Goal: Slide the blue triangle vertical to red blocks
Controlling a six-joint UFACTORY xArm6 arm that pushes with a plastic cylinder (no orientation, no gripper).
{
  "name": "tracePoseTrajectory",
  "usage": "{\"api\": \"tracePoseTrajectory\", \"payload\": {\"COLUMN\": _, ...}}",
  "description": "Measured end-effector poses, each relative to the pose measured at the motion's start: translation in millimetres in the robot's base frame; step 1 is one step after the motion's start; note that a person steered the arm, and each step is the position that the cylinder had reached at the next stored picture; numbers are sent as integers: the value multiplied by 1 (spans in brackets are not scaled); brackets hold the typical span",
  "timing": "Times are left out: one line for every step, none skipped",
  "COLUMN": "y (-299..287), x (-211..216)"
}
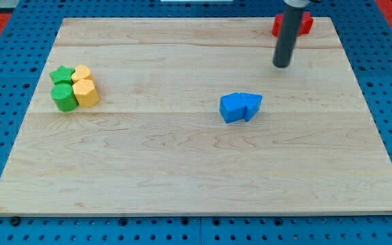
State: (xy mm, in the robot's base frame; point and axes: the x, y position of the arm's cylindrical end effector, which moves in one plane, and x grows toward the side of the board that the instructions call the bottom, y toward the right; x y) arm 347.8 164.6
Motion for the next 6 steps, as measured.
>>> {"api": "tracePoseTrajectory", "payload": {"y": 2, "x": 64}}
{"api": "tracePoseTrajectory", "payload": {"y": -15, "x": 118}}
{"api": "tracePoseTrajectory", "payload": {"y": -55, "x": 142}}
{"api": "tracePoseTrajectory", "payload": {"y": -99, "x": 133}}
{"api": "tracePoseTrajectory", "payload": {"y": -99, "x": 96}}
{"api": "tracePoseTrajectory", "payload": {"y": -67, "x": 65}}
